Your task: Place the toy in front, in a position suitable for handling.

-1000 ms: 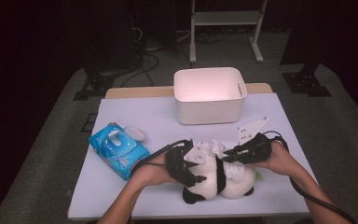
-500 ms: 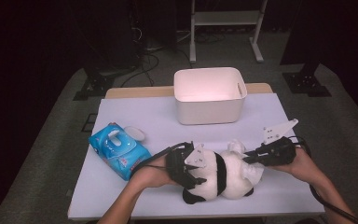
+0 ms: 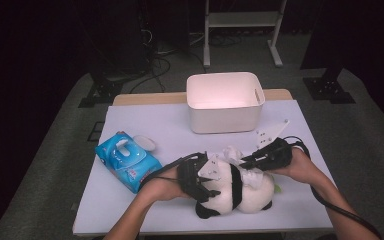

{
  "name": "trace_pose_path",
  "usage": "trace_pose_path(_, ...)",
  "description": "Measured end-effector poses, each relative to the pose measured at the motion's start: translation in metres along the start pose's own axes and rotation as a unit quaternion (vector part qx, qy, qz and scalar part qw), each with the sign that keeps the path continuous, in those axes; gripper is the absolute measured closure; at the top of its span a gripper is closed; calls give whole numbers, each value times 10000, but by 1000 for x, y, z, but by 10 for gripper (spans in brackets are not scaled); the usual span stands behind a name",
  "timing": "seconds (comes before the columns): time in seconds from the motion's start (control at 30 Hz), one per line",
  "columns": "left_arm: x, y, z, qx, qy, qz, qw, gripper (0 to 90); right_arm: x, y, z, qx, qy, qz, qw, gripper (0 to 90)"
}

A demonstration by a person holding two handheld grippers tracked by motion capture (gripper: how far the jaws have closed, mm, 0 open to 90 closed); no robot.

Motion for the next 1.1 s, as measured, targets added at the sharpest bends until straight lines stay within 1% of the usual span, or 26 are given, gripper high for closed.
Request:
trace_pose_path(0.13,4,-4,1,114,115,10,9999,385,-1,-13,-12,-128,-99,146,9998,803)
trace_pose_path(0.2,7,-8,2,140,148,-81,9998,388,-2,-22,-19,-203,-173,244,9993,804)
trace_pose_path(0.23,9,-9,2,156,130,-111,9997,389,-2,-28,-23,-247,-201,324,9990,804)
trace_pose_path(0.3,12,-13,3,131,95,-238,9996,391,-1,-36,-27,-351,-224,448,9981,804)
trace_pose_path(0.33,14,-15,3,143,85,-246,9996,393,-1,-41,-29,-451,-213,501,9975,804)
trace_pose_path(0.37,15,-16,4,149,81,-301,9994,394,-1,-44,-30,-510,-212,543,9970,803)
trace_pose_path(0.47,18,-20,5,149,40,-388,9991,395,0,-54,-34,-679,-222,624,9955,803)
trace_pose_path(0.57,19,-21,5,111,31,-452,9989,395,3,-64,-36,-748,-236,698,9945,803)
trace_pose_path(0.7,19,-22,4,117,21,-452,9989,395,7,-74,-35,-679,-249,777,9944,802)
trace_pose_path(0.77,19,-22,4,122,18,-453,9989,395,10,-77,-35,-616,-264,777,9947,801)
trace_pose_path(0.93,19,-23,5,103,-3,-497,9987,395,14,-79,-35,-563,-283,760,9951,801)
trace_pose_path(1.1,20,-22,5,120,12,-484,9988,392,16,-76,-34,-527,-330,678,9958,801)
Point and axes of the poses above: each handheld gripper's, and its own axes: z roughly forward along the jaws, y roughly out of its top, x roughly to its left, the point moved 8 cm from there along z, roughly forward along the jaws, and after that the axes turned 12 degrees about y, right-handed, at the moved point
